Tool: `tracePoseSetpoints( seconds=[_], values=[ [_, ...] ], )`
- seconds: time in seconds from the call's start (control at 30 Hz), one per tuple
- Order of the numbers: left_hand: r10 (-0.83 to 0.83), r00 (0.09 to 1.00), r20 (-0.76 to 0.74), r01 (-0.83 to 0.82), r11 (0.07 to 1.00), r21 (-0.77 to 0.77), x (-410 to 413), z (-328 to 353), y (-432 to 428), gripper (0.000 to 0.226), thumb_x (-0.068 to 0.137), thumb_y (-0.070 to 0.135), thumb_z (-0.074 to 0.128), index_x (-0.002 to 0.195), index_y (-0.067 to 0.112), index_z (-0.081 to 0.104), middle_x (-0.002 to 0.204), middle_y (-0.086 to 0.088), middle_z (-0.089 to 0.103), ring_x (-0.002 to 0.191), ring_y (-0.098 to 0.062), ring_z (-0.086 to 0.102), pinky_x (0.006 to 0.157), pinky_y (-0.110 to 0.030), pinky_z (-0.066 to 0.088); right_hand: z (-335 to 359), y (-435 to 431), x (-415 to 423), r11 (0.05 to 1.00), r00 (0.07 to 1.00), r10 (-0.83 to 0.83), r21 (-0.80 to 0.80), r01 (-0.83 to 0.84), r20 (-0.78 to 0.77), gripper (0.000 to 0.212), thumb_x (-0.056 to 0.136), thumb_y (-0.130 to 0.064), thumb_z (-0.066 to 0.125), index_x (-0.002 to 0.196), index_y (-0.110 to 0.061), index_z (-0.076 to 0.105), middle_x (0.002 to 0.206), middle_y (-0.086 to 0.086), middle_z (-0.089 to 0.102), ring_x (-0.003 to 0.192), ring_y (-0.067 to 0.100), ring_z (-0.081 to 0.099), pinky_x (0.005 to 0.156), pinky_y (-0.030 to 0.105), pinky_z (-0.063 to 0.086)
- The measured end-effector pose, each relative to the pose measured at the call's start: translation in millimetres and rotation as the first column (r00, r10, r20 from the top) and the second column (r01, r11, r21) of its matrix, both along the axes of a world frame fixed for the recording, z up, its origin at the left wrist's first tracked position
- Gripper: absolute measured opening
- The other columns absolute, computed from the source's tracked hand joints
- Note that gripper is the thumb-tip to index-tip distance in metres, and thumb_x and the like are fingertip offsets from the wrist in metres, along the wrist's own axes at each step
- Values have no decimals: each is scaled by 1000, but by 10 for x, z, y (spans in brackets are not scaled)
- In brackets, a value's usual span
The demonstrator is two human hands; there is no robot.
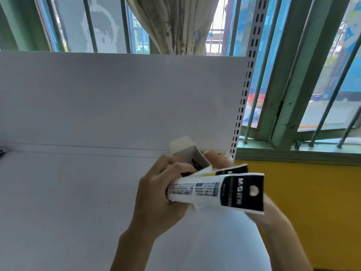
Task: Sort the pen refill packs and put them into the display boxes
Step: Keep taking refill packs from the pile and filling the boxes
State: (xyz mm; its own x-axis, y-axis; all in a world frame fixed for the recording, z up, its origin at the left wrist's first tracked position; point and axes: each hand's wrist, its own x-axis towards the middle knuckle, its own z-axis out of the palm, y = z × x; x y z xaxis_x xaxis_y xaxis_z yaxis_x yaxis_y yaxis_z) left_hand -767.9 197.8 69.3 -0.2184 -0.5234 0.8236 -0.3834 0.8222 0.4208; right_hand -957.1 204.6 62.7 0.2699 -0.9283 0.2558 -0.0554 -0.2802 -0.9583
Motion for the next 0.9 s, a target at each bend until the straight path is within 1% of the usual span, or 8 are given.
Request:
tracePoseSetpoints(
  seconds=[0.1, 0.23, 0.3, 0.37, 0.53, 0.67, 0.77, 0.9],
  values=[
    [-102, 962, -253, 124, 990, 73, -55, 36, 62, 14, 71, 25, 55, 81, 24, 65, 79, 3, 57, 59, -9, 51, 53, -20, 37, -171, -54, 170, 998, 993, -62, 2, 63, -98, 69, 66, -27, 80, 125, -40, 48, 123, -16, 57, 119, 8, 51, 96, 31, 45],
    [7, 565, -825, 172, 977, 127, 146, 255, 142, 25, 79, 22, 44, 61, 20, 61, 62, 7, 58, 57, -8, 52, 57, -22, 43, -147, -90, 170, 975, 963, -201, -129, 179, -182, 65, 70, -9, 78, 112, -51, 51, 113, -29, 56, 109, -6, 51, 86, 14, 45],
    [23, 572, -820, 58, 996, 68, 269, 412, 189, 47, 94, 7, 23, 69, 24, 59, 71, 15, 62, 81, -4, 59, 75, -25, 48, -151, -65, 194, 966, 952, -227, -174, 193, -204, 63, 69, -12, 79, 109, -52, 51, 113, -27, 56, 110, -5, 50, 88, 14, 44],
    [77, 571, -817, -10, 996, 87, 263, 482, 270, 54, 96, 3, 22, 69, 31, 59, 70, 21, 62, 75, 3, 59, 67, -18, 49, -162, -50, 241, 951, 936, -259, -231, 204, -240, 61, 68, -15, 79, 108, -52, 51, 112, -28, 56, 111, -3, 50, 87, 14, 44],
    [189, 683, -706, -82, 980, 184, 18, 424, 324, 13, 83, 35, 50, 76, 26, 54, 69, 14, 54, 57, -3, 54, 46, -14, 41, -121, -19, 348, 925, 900, -299, -330, 191, -318, 64, 66, -20, 81, 105, -57, 45, 110, -34, 51, 108, -6, 48, 87, 16, 42],
    [353, 762, -543, -278, 935, 218, 17, 266, 249, 10, 79, 38, 63, 81, 31, 56, 79, 13, 64, 79, -5, 63, 74, -24, 53, -120, 15, 373, 908, 883, -322, -376, 185, -341, 64, 67, -21, 81, 107, -56, 44, 112, -33, 49, 108, -8, 46, 85, 12, 41],
    [408, 708, -576, -350, 912, 215, 5, 182, 199, 39, 73, 37, 71, 95, 6, 62, 94, -5, 68, 93, -2, 63, 85, -15, 49, -129, 27, 411, 888, 859, -352, -422, 182, -371, 64, 68, -21, 81, 105, -55, 42, 108, -36, 46, 107, -12, 42, 82, 5, 37],
    [460, 801, -384, -395, 887, 239, 8, 186, 193, 32, 77, 46, 65, 71, 15, 66, 68, 11, 67, 65, 10, 63, 56, -6, 47, -141, 33, 438, 882, 842, -368, -436, 182, -395, 65, 68, -23, 80, 106, -56, 38, 106, -40, 41, 105, -19, 37, 82, -1, 32]
  ],
)
